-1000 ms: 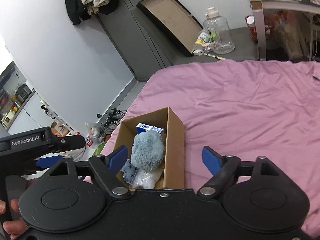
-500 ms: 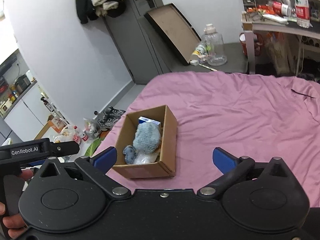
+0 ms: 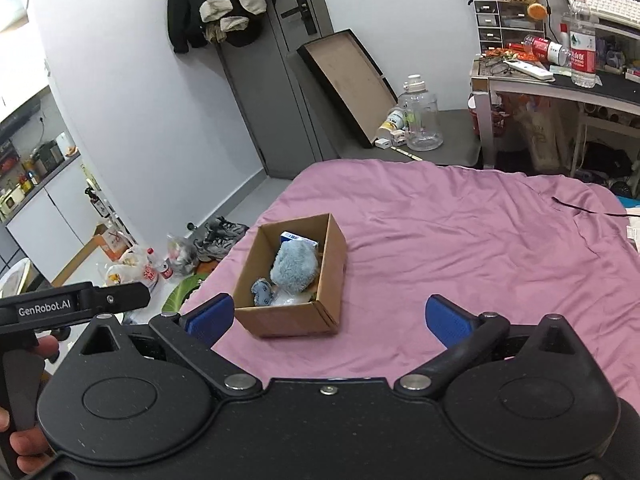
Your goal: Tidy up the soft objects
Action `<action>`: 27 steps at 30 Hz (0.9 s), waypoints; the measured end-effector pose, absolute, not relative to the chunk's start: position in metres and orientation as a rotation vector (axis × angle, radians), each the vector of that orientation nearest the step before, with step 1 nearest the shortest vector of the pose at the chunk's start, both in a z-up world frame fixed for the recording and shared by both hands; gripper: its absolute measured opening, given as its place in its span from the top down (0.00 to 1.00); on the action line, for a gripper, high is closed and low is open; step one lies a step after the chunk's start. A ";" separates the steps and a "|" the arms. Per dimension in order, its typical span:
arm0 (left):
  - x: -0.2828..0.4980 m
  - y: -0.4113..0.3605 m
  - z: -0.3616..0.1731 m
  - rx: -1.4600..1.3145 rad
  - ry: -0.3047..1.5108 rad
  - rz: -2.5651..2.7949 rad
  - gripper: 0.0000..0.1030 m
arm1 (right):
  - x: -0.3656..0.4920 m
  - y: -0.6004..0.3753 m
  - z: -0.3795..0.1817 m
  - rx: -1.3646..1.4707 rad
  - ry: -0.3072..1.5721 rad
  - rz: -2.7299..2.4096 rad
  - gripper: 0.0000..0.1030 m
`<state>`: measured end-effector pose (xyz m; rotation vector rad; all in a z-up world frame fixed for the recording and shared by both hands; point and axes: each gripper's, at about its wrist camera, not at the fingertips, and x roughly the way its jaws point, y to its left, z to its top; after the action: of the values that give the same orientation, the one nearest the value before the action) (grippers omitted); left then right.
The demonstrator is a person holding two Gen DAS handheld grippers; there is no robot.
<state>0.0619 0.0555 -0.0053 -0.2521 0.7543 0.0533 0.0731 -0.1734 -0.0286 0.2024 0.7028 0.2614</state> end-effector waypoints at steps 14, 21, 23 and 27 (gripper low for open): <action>0.025 0.039 0.003 -0.193 0.707 0.045 0.00 | 0.041 -0.183 -0.023 0.156 0.695 0.271 0.00; 0.017 0.037 -0.006 -0.172 0.708 0.048 0.00 | 0.035 -0.182 -0.025 0.136 0.690 0.284 0.00; 0.016 0.038 -0.008 -0.170 0.711 0.041 0.00 | 0.034 -0.180 -0.025 0.125 0.682 0.300 0.00; 0.014 0.038 -0.007 -0.157 0.698 0.043 0.00 | 0.034 -0.175 -0.026 0.107 0.693 0.309 0.00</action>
<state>0.0143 0.0385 -0.0072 -0.1569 0.6979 0.0435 0.0337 -0.1751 -0.0256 0.1070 0.6926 0.3088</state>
